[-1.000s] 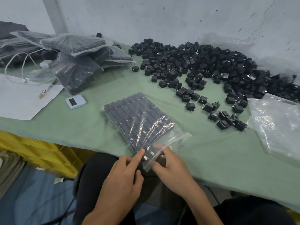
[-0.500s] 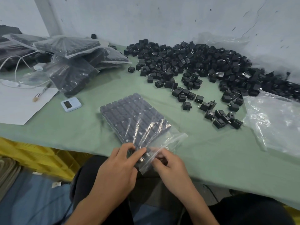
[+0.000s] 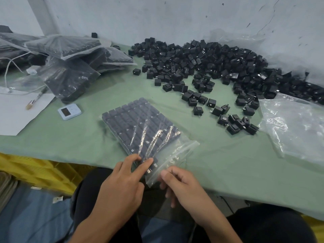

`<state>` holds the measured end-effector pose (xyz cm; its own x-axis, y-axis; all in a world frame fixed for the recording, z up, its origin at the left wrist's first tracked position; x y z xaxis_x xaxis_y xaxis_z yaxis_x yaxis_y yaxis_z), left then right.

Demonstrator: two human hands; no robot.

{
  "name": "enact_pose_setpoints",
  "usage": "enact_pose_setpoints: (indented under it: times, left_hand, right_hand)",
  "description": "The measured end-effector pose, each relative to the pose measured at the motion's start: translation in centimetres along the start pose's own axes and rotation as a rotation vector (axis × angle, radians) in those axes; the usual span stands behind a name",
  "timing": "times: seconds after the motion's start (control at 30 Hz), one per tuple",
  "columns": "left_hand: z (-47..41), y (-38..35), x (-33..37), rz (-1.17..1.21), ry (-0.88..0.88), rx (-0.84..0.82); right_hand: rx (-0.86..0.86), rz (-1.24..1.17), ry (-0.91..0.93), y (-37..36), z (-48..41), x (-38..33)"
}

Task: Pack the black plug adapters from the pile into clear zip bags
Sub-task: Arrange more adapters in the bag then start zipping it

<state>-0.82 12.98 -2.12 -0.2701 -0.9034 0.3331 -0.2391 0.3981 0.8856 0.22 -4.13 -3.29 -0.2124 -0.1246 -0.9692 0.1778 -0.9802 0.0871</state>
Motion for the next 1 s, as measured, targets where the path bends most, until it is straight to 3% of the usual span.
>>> enact_pose_setpoints:
  times: [0.2, 0.4, 0.7, 1.0]
  left_hand:
    - [0.0, 0.1, 0.0, 0.009, 0.024, -0.012]
    - [0.0, 0.2, 0.3, 0.027, 0.016, -0.012]
    - [0.1, 0.1, 0.1, 0.002, 0.004, -0.008]
    - [0.0, 0.4, 0.3, 0.022, 0.005, -0.005]
  right_hand:
    - [0.199, -0.155, -0.044, 2.1, -0.6, -1.3]
    - [0.037, -0.5, -0.154, 1.7, -1.0, -1.8]
    - [0.031, -0.33, -0.131, 0.8, -0.3, -1.8]
    - [0.039, -0.099, -0.04, 5.1, -0.7, -4.1]
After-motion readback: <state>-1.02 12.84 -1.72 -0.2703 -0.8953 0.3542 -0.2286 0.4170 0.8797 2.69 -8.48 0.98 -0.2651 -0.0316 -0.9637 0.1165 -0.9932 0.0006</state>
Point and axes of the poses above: each hand's wrist, its own z-axis away from the middle knuckle, its own y-axis out of the back of the hand, x = y × z, the point moved 4 cm from there along -z, towards the middle knuckle, and after that the axes turned 5 degrees about x, right-handed, at the moved point
